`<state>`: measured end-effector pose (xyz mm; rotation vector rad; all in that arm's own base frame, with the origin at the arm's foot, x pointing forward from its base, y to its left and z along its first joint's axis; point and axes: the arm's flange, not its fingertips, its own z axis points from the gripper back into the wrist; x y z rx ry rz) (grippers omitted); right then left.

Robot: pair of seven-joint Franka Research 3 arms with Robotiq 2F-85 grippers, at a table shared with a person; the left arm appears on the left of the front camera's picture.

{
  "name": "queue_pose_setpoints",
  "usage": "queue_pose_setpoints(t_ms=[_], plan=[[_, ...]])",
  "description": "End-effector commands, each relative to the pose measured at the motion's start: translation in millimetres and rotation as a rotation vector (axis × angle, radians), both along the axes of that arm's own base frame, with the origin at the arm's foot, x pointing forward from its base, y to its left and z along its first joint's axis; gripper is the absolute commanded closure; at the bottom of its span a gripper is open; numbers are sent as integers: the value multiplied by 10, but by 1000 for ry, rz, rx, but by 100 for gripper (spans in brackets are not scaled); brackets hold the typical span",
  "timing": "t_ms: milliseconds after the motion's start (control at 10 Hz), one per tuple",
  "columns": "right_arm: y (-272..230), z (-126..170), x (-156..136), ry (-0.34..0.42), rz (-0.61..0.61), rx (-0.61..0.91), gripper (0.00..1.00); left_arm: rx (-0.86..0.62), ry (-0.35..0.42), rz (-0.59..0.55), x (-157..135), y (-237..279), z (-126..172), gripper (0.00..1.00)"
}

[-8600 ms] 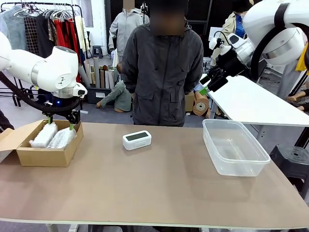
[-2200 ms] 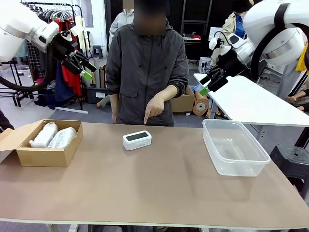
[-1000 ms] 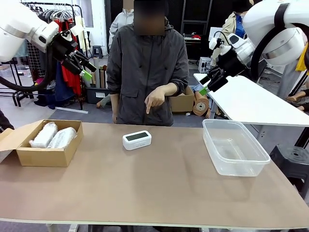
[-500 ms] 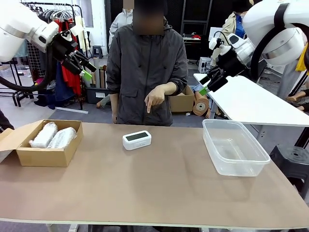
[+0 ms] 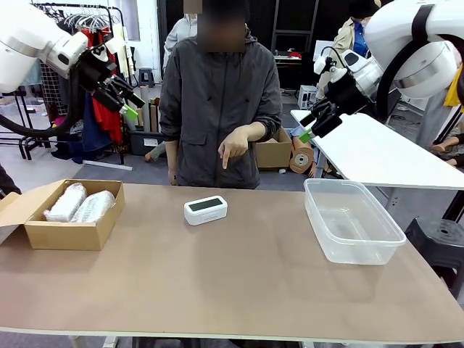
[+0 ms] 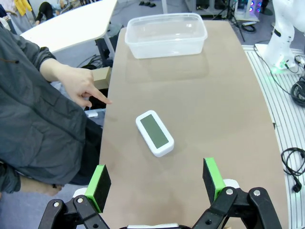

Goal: Separate and place wrapped and unwrapped clocks.
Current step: Pick up the Digital clock indicated by the person.

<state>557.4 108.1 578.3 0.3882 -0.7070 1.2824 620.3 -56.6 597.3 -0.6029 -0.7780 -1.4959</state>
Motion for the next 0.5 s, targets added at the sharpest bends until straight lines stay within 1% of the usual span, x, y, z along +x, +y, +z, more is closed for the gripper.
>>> queue_pose_setpoints(t_ms=[0, 200, 300, 400], plan=[[0, 10, -12, -5, -2, -6, 0, 2, -11, 1, -5, 1, 19, 0], [0, 0, 0, 0, 0, 0, 0, 2, -11, 1, -5, 1, 19, 0], [144, -78, -83, -4, 13, -5, 0, 2, -11, 1, -5, 1, 19, 0], [292, -42, -101, 2, 45, -36, 0, 2, -11, 1, -5, 1, 19, 0]])
